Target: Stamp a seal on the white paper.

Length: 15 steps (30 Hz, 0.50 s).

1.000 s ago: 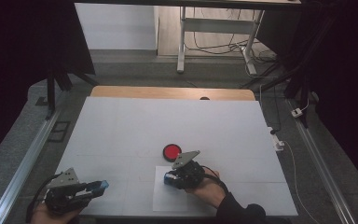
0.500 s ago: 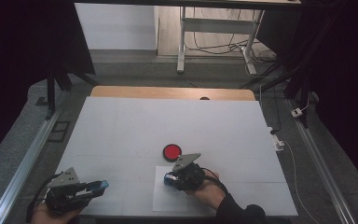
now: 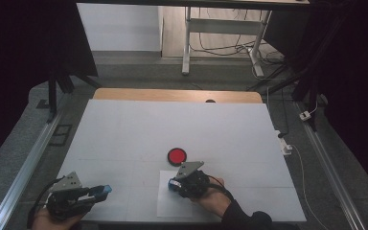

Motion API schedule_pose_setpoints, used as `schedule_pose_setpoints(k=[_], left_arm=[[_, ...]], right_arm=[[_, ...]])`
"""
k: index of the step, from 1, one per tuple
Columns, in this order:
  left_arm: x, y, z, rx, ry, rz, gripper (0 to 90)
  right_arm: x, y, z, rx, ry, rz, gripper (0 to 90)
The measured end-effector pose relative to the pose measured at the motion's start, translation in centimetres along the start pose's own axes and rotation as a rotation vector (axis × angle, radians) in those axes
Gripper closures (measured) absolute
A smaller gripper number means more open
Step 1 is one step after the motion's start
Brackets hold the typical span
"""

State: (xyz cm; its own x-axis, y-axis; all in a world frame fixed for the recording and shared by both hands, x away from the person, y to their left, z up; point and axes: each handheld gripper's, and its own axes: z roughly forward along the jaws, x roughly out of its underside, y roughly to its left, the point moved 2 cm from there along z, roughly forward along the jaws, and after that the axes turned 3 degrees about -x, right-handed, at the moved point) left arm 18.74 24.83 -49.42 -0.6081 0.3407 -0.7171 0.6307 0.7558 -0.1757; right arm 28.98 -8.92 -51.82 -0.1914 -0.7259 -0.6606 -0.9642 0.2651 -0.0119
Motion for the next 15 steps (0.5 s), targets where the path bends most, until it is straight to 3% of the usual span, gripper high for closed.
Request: schedule_pose_setpoints(k=[9,15], left_arm=[[0.0,0.0,0.0,0.003,-0.001,-0.001,68.0],[0.0,0.0,0.0,0.001,0.002,0.000,68.0]], right_arm=[[0.4,-1.0,0.1,-0.059,-0.040,0.096,71.0],[0.4,-1.1,0.1,-0.060,-0.039,0.099,71.0]])
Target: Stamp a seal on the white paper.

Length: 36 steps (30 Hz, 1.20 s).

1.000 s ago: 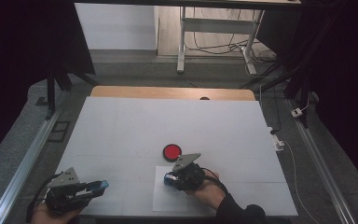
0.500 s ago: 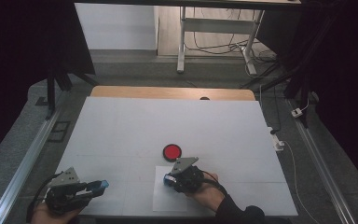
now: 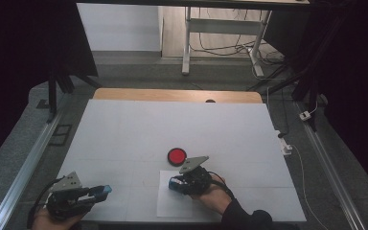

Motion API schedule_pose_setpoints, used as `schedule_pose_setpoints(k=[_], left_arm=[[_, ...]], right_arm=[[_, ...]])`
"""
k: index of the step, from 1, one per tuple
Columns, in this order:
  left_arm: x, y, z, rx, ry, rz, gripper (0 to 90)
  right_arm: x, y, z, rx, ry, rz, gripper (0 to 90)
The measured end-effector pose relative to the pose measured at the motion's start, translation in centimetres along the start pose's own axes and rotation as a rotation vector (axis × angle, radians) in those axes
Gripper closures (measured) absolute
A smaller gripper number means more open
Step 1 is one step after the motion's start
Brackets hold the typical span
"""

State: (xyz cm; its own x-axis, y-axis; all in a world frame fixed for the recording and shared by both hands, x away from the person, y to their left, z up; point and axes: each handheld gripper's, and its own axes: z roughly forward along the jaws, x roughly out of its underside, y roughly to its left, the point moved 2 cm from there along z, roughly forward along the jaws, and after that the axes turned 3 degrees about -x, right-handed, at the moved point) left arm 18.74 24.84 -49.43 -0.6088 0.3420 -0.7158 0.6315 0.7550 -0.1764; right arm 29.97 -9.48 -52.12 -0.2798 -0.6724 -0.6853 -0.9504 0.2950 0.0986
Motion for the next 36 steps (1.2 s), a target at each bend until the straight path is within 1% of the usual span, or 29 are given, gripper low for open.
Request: schedule_pose_setpoints(k=[1,2,6,8,11,12,13,14,15,16,19,20,21,25,27,28,29,30,31,33,34,35,36], left_arm=[[0.0,0.0,0.0,-0.001,0.000,0.000,67.9],[0.0,0.0,0.0,0.000,0.000,0.000,67.9],[0.0,0.0,0.0,0.001,0.000,0.001,68.0],[0.0,0.0,0.0,0.000,0.000,0.001,67.9],[0.0,0.0,0.0,0.001,0.001,0.001,68.0],[0.0,0.0,0.0,0.001,0.001,0.001,68.0],[0.0,0.0,0.0,0.001,0.001,0.002,67.9],[0.0,0.0,0.0,0.001,0.002,0.003,68.0],[0.0,0.0,0.0,0.000,0.001,0.003,67.9],[0.0,0.0,0.0,0.000,0.001,0.003,68.0],[0.0,0.0,0.0,0.001,0.001,0.002,68.0],[0.0,0.0,0.0,0.002,0.001,0.001,68.0],[0.0,0.0,0.0,0.001,0.001,0.001,67.9],[0.0,0.0,0.0,0.003,-0.003,-0.001,68.0],[0.0,0.0,0.0,0.003,-0.004,-0.002,67.9],[0.0,0.0,0.0,0.004,-0.004,-0.002,68.0],[0.0,0.0,0.0,0.004,-0.005,-0.002,68.0],[0.0,0.0,0.0,0.004,-0.004,-0.003,68.0],[0.0,0.0,0.0,0.004,-0.005,-0.003,68.0],[0.0,0.0,0.0,0.004,-0.005,-0.002,68.0],[0.0,0.0,0.0,0.004,-0.004,-0.002,67.9],[0.0,0.0,0.0,0.005,-0.005,-0.002,67.9],[0.0,0.0,0.0,0.004,-0.006,-0.002,68.0]], right_arm=[[0.0,0.1,0.0,0.003,0.000,-0.001,71.0],[0.0,0.2,0.0,0.009,0.003,-0.013,71.0],[0.1,0.3,0.0,0.017,-0.007,-0.026,71.0],[0.2,0.5,0.0,0.030,-0.008,-0.041,71.0],[0.1,0.9,0.0,0.054,0.009,-0.075,71.0],[0.1,0.9,0.1,0.055,0.003,-0.089,71.0],[0.1,1.0,0.1,0.066,0.014,-0.100,71.0],[0.0,1.2,0.1,0.069,0.009,-0.109,71.0],[0.0,1.2,0.1,0.068,0.017,-0.115,71.0],[0.0,1.2,0.1,0.068,0.012,-0.108,71.0],[0.2,0.6,0.1,0.029,-0.007,-0.050,70.9],[0.2,0.4,0.1,0.021,-0.010,-0.042,70.9],[0.2,0.3,0.0,0.021,-0.006,-0.040,70.9],[0.3,0.4,0.1,0.015,-0.026,-0.040,70.6],[0.3,0.3,0.0,0.010,-0.022,-0.042,70.4],[0.3,0.3,0.1,0.012,-0.029,-0.042,70.3],[0.3,0.3,0.0,0.012,-0.028,-0.048,70.3],[0.2,0.3,0.0,0.018,-0.012,-0.047,70.2],[0.2,0.4,0.0,0.014,-0.018,-0.038,70.1],[0.1,0.4,0.0,0.018,-0.014,-0.048,69.9],[0.1,0.4,-0.1,0.023,-0.003,-0.053,69.8],[0.0,0.4,-0.1,0.026,-0.002,-0.048,69.8],[0.0,0.4,-0.1,0.022,-0.015,-0.034,69.6]])
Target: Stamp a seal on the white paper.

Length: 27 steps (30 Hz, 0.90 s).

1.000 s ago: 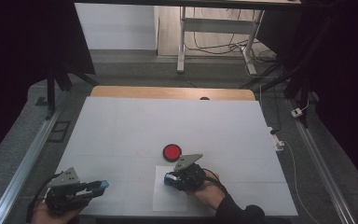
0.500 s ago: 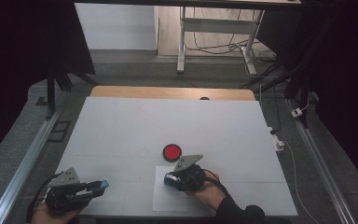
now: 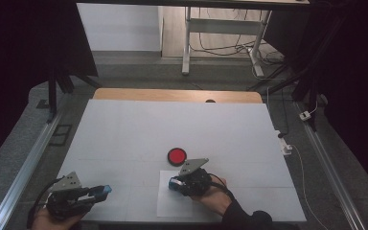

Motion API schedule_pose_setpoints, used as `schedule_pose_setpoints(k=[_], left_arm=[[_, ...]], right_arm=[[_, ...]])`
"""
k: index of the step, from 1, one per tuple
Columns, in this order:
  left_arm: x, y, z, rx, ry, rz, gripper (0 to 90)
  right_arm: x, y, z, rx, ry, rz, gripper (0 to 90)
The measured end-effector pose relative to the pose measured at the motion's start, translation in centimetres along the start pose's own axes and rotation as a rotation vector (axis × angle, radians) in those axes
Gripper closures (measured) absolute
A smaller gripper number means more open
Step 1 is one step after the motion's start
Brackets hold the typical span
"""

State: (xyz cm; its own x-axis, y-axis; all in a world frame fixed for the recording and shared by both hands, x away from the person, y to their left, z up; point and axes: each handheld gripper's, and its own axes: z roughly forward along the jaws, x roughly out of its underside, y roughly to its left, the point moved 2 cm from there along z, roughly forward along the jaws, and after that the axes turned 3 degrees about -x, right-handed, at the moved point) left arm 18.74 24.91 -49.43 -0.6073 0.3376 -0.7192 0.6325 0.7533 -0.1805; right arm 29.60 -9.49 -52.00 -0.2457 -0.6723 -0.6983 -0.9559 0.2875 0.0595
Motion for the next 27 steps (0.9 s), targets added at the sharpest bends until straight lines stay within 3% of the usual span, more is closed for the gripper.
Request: schedule_pose_setpoints(k=[4,8,20,27], left_arm=[[0.0,0.0,0.0,0.001,-0.003,-0.001,67.9],[0.0,0.0,0.0,0.000,-0.003,0.000,67.9],[0.0,0.1,0.0,0.005,-0.004,-0.005,67.9],[0.0,0.1,0.0,0.008,-0.003,-0.007,67.9]], right_arm=[[-0.1,-0.3,-0.5,-0.016,-0.052,0.035,69.3],[-0.5,-0.4,-1.2,-0.006,-0.070,0.032,69.2],[-1.9,0.7,-2.4,-0.042,-0.086,-0.007,69.7],[-2.4,0.7,-3.4,-0.053,-0.109,-0.005,69.7]])
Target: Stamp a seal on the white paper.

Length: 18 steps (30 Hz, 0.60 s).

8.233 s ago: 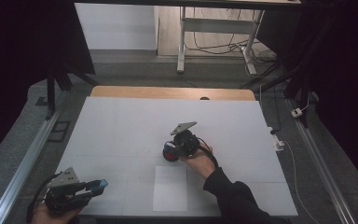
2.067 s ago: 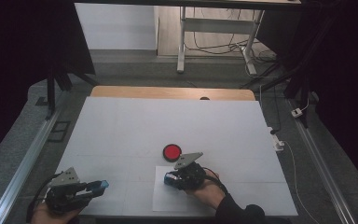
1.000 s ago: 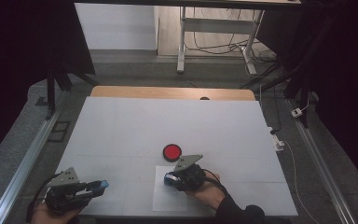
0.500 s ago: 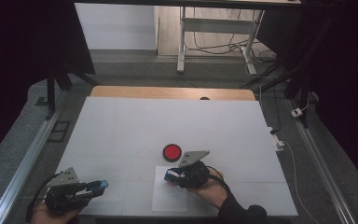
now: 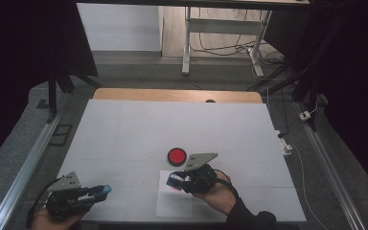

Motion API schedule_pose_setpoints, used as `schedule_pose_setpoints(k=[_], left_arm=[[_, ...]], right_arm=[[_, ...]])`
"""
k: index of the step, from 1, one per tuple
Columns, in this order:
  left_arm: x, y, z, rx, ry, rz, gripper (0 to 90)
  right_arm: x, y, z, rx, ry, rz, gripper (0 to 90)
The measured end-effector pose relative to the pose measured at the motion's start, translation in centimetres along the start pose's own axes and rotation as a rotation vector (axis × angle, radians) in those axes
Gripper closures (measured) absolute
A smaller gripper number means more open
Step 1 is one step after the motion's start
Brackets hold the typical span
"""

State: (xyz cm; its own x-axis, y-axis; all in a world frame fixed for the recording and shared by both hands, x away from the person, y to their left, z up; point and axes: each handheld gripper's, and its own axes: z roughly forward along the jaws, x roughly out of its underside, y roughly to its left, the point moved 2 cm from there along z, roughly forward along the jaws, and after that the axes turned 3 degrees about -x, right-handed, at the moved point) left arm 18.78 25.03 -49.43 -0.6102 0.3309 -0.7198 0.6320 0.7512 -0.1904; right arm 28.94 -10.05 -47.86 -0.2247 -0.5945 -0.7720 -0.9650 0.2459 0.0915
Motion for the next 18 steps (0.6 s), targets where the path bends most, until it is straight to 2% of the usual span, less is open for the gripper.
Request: schedule_pose_setpoints(k=[18], left_arm=[[0.0,0.0,0.0,0.006,-0.005,-0.004,67.9]], right_arm=[[-0.8,0.2,-1.7,0.001,-0.046,-0.002,69.8]])
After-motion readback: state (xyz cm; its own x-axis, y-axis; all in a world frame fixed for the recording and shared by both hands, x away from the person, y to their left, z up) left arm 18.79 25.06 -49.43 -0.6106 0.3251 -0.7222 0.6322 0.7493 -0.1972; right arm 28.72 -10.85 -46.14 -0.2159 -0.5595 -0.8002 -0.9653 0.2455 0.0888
